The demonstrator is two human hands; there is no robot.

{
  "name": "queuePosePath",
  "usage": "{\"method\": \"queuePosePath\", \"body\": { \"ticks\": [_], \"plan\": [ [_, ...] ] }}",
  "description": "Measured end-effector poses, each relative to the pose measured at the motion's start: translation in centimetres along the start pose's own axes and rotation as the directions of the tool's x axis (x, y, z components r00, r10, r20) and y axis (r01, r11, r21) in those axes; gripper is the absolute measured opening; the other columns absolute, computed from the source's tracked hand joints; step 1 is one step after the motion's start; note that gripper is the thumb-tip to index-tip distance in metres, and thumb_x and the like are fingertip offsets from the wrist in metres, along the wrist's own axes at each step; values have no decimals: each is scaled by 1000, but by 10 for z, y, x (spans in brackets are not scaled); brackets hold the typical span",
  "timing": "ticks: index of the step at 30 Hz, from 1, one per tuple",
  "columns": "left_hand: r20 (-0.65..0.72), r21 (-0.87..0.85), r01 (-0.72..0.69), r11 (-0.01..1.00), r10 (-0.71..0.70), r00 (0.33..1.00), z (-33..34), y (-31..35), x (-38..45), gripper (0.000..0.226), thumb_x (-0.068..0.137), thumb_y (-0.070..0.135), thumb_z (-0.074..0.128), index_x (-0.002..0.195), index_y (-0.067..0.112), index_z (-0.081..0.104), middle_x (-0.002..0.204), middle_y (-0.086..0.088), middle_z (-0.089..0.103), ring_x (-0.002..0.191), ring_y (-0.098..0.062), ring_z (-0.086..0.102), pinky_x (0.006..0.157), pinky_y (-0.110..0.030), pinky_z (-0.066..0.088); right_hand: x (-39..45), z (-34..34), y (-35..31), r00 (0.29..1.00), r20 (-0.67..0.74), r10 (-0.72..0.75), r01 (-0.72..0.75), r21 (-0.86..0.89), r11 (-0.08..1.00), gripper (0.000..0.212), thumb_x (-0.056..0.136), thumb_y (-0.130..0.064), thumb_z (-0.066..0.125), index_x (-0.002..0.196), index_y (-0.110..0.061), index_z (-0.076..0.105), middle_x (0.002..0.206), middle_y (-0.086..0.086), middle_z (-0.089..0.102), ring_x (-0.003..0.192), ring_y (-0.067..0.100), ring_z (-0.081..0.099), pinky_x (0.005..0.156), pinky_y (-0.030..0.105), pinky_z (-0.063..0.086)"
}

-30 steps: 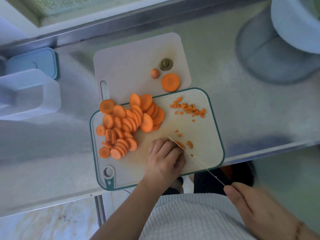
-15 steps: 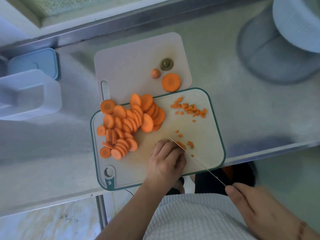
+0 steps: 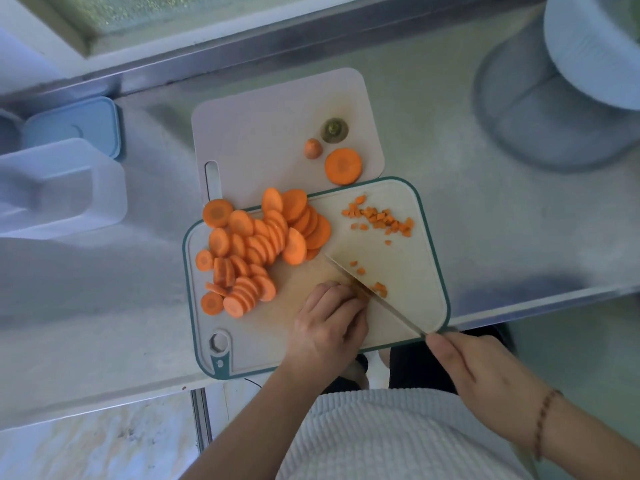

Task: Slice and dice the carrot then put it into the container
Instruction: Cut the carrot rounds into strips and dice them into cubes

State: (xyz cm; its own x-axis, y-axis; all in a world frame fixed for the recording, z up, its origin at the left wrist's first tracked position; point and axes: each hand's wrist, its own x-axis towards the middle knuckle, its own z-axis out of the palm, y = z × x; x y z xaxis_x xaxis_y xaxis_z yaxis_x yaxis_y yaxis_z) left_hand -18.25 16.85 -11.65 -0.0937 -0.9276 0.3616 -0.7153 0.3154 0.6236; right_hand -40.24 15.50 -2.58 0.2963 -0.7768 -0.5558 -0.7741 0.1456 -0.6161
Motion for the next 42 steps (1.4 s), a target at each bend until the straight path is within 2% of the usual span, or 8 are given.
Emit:
{"method": "queuePosePath", "body": {
  "ticks": [4, 12, 17, 22, 27, 34, 37, 42],
  "plan": [
    [5, 22, -17, 1000, 17, 1000, -2, -4, -3, 7, 81, -4, 75, 86, 1, 76, 92, -11, 69, 93, -25, 62, 89, -36, 55, -15, -4, 10, 1000, 14, 25, -25, -15, 1000, 77, 74, -88, 9, 58, -20, 42, 50, -6, 48, 46, 9, 43, 48, 17, 32],
    [-43, 20, -26, 999, 27, 999, 1, -3, -2, 10, 87, 0, 67, 84, 2, 77, 94, -7, 73, 93, -28, 68, 87, -35, 56, -33, -3, 7, 995, 69, 78, -69, -119, 990, 93, 58, -95, -10, 63, -19, 44, 65, -17, 57, 58, 8, 52, 52, 19, 35],
    [-33, -3, -23, 1000, 23, 999, 0, -4, -2, 10, 87, 0, 68, 87, 2, 77, 97, -8, 73, 99, -23, 65, 91, -32, 55, -14, 10, -8, 992, 102, 79, -60, -175, 983, 66, 73, -74, 3, 70, -24, 46, 59, -2, 53, 57, 15, 53, 62, 30, 44],
    [-17, 5, -23, 1000, 23, 1000, -1, -3, -3, 6, 86, 1, 70, 87, 1, 77, 94, -10, 72, 96, -23, 63, 90, -33, 55, 1, 12, -8, 1000, 10, -8, 8, 10, 1000, 56, 87, -66, 17, 62, -26, 48, 54, -5, 53, 55, 11, 51, 58, 27, 43],
    [-15, 5, -18, 1000, 18, 1000, -2, -4, -6, 9, 89, 1, 68, 88, -2, 76, 94, -13, 70, 97, -25, 61, 91, -37, 55, -23, 3, 4, 999, 17, 32, -32, 23, 999, 72, 77, -84, 15, 58, -20, 42, 49, -4, 45, 45, 9, 40, 47, 18, 31],
    [-37, 5, -28, 1000, 28, 999, 0, -4, -7, 15, 92, 3, 64, 86, 0, 76, 95, -11, 73, 98, -27, 65, 89, -37, 56, -34, 2, 4, 995, 57, 78, -74, -67, 995, 98, 62, -96, -2, 65, -13, 51, 72, -2, 61, 57, 12, 53, 52, 17, 36],
    [-30, 6, -24, 1000, 24, 999, 0, -4, -6, 12, 91, 2, 65, 86, 0, 77, 96, -9, 73, 97, -28, 67, 88, -37, 56, -30, 5, 2, 995, 63, 81, -76, -79, 994, 91, 65, -92, -3, 63, -17, 49, 71, -11, 61, 60, 9, 54, 55, 17, 37],
    [-14, 1, -30, 1000, 30, 999, -3, -5, -5, 11, 91, 2, 66, 90, 0, 77, 99, -9, 74, 101, -27, 67, 92, -33, 55, -4, 16, -10, 995, 79, 53, -47, -78, 996, 65, 80, -73, 10, 65, -23, 50, 53, -2, 53, 56, 13, 53, 58, 28, 44]
  ]
}}
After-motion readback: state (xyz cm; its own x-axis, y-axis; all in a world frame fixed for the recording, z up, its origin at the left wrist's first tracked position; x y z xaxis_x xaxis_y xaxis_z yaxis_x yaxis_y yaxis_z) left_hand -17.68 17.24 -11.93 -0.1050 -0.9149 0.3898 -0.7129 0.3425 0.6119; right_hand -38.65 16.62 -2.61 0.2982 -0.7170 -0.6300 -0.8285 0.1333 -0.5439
